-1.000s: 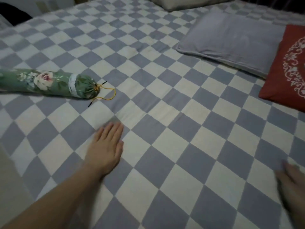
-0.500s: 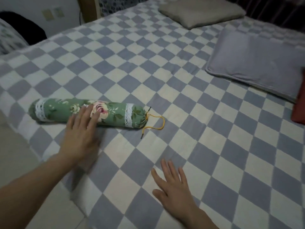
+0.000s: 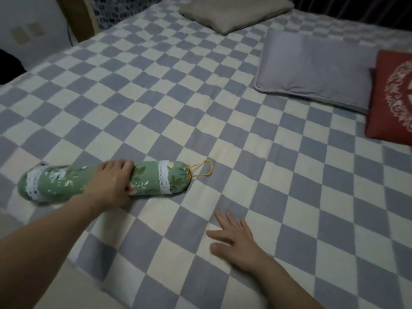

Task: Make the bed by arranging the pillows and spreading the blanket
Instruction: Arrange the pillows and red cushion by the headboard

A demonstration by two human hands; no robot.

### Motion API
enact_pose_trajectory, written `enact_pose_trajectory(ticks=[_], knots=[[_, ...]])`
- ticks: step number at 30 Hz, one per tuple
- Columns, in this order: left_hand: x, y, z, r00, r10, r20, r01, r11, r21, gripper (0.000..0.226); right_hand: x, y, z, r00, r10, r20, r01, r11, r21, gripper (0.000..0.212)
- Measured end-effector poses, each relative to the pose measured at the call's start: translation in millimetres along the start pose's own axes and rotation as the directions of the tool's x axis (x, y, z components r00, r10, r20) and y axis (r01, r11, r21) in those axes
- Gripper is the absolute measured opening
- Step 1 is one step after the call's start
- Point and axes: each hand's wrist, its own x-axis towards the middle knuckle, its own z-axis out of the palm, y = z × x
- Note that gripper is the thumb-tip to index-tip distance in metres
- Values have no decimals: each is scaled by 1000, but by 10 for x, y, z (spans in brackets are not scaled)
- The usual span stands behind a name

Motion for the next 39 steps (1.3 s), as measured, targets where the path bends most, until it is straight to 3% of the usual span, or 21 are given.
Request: enact_pose_trajectory(ticks=[1, 3, 4, 5, 7, 9, 11, 14, 16, 18, 20, 22, 27, 31, 32, 33, 35, 37, 39], knots=[[-74, 65, -45, 999, 38, -9, -38, 999, 18, 55, -78, -58, -71, 1000, 21, -14, -19, 987, 158, 51], [-247, 291, -145, 982, 177, -72, -172, 983, 68, 68, -246, -177, -211, 981, 68, -182, 11, 915, 402, 67], [-334, 490, -211, 962, 255, -95, -248, 965, 83, 71, -318, -231, -306, 968, 59, -242, 46, 912, 407, 77], [-448, 762, -263, 936, 340, -96, -331, 939, 97, 70, -434, -254, -368, 961, 8, -276, 81, 948, 309, 88], [-587, 1423, -367, 850, 510, -131, -496, 859, 126, 64, -644, -202, -505, 968, -85, -237, 66, 994, -87, 104], [-635, 2093, -501, 754, 636, -164, -609, 770, 189, 53, -885, -44, -649, 979, -17, -201, -38, 963, -268, 112], [-612, 2749, -661, 666, 715, -211, -681, 699, 219, 39, -1254, 295, -804, 959, 92, -268, -152, 965, -215, 109], [-603, 3775, -833, 494, 802, -335, -793, 574, 205, 28, -2075, 989, -1096, 872, 192, -451, -231, 972, -32, 95], [-631, 4474, -902, 379, 834, -401, -856, 481, 191, 31, -2695, 1493, -1282, 775, 264, -573, -297, 954, 39, 90], [-641, 5147, -948, 316, 841, -440, -886, 427, 182, 50, -3347, 1942, -1486, 687, 355, -635, -395, 915, 84, 87], [-613, 5862, -963, 291, 857, -425, -900, 397, 183, 73, -4032, 2480, -1676, 551, 397, -734, -490, 866, 100, 84], [-587, 6561, -952, 287, 876, -388, -909, 377, 179, 75, -4714, 2975, -1895, 389, 427, -816, -566, 810, 154, 82], [-727, 8405, -1015, 236, 947, -217, -954, 268, 134, 91, -6215, 4001, -2351, 65, 568, -821, -682, 626, 379, 88], [-1010, 9557, -1232, 324, 944, -56, -942, 317, -109, 94, -6965, 4538, -2703, -93, 567, -818, -742, 508, 437, 83], [-1062, 9796, -1172, 352, 936, 3, -919, 346, -189, 98, -7091, 4652, -2820, -125, 551, -825, -761, 480, 436, 82], [-1116, 10019, -1135, 374, 915, 150, -856, 403, -323, 101, -7219, 4818, -2963, -154, 522, -839, -778, 460, 429, 80], [-1224, 10369, -1021, 405, 859, 313, -770, 505, -389, 108, -7375, 5190, -3259, -154, 460, -874, -831, 418, 366, 82], [-1274, 10557, -895, 453, 829, 328, -753, 553, -358, 96, -7388, 5634, -3484, -115, 463, -879, -905, 315, 285, 86], [-1265, 10633, -786, 507, 832, 225, -769, 555, -318, 81, -7297, 6068, -3537, -56, 497, -866, -966, 193, 173, 93]])
